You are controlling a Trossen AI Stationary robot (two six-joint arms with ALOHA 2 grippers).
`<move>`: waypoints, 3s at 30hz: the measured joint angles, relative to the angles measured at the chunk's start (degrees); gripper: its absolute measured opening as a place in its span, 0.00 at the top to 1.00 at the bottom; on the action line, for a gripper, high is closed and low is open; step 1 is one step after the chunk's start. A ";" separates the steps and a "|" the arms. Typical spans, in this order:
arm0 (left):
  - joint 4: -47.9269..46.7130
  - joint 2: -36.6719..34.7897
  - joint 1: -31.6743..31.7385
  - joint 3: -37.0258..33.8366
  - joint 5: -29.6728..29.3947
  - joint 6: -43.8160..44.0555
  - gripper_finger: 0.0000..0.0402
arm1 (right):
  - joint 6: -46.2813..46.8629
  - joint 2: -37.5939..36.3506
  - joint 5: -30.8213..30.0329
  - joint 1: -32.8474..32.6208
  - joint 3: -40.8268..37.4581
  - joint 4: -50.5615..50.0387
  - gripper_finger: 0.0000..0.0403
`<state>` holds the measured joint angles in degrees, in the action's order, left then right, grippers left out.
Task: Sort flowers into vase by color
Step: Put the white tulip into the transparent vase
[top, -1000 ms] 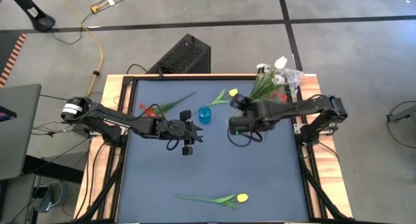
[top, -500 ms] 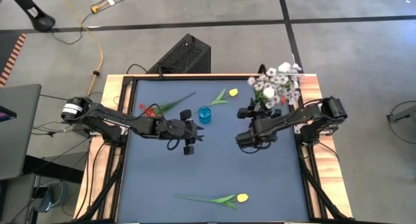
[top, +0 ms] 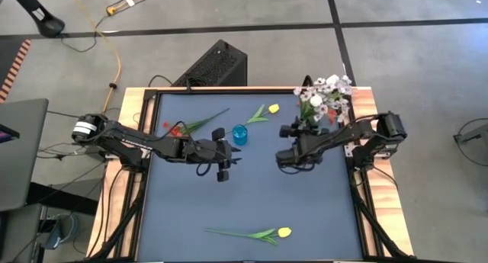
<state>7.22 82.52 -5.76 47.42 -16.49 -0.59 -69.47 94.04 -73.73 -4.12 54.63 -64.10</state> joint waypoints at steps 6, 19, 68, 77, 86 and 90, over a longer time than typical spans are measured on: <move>-0.04 0.00 0.00 0.00 0.02 0.46 0.69 | -2.42 0.00 0.55 2.72 -0.17 0.73 0.53; -0.58 0.00 0.02 0.00 0.81 0.54 0.69 | -4.30 5.75 0.16 1.33 -0.31 5.95 0.54; -3.41 0.00 0.11 0.02 -0.37 1.30 0.69 | 12.99 9.56 3.35 -6.29 5.25 4.09 0.02; -3.71 0.00 0.11 0.02 -0.37 1.94 0.69 | 6.32 9.49 6.83 -5.98 5.27 4.17 0.02; -3.74 -0.02 0.11 0.02 -0.37 1.94 0.69 | -1.62 9.57 8.80 -5.99 5.70 5.03 0.02; -3.75 -0.02 0.11 0.02 -0.37 1.70 0.69 | -5.24 9.62 9.07 -6.09 7.32 8.47 0.02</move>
<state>3.46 82.50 -5.65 47.44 -16.86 1.11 -74.71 103.66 -64.66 -10.22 61.95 -55.63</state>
